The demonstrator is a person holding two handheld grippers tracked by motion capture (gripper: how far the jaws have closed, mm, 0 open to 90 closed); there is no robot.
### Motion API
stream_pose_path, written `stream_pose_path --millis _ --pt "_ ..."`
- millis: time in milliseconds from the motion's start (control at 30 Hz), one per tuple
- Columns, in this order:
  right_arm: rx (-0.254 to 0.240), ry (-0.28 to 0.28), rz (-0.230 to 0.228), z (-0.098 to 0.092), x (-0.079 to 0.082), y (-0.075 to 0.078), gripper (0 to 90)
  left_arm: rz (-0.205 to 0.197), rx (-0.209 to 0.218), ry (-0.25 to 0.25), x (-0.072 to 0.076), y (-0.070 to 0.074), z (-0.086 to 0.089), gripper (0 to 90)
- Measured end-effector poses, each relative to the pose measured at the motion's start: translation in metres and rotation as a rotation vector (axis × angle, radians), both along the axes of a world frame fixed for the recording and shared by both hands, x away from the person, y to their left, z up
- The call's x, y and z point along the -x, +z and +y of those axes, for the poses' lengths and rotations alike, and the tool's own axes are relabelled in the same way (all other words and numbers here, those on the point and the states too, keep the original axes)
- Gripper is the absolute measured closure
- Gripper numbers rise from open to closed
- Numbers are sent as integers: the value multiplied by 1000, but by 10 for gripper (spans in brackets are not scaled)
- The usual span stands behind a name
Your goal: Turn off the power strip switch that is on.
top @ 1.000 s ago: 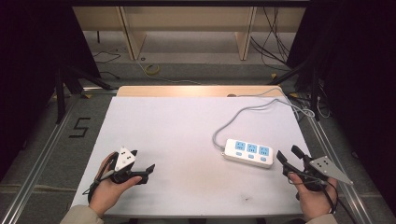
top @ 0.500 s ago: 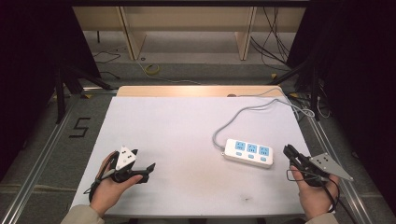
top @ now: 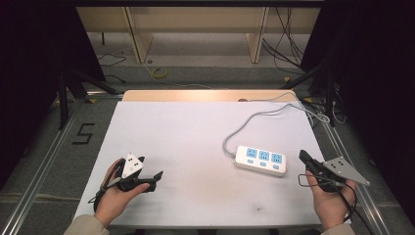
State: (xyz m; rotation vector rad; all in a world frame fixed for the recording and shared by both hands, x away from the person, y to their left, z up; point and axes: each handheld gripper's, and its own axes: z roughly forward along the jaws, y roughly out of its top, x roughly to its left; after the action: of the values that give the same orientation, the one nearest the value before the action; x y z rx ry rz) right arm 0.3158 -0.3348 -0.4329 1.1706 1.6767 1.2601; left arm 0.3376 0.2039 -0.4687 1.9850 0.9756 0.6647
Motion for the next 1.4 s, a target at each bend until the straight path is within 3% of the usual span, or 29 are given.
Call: stream_pose_path --millis 333,1400 --pt "31 11 4 2 -3 8 900 -7 -6 -5 0 1 -1 174" --pt "48 39 2 7 -16 24 900 -10 -8 -2 0 0 -1 175"
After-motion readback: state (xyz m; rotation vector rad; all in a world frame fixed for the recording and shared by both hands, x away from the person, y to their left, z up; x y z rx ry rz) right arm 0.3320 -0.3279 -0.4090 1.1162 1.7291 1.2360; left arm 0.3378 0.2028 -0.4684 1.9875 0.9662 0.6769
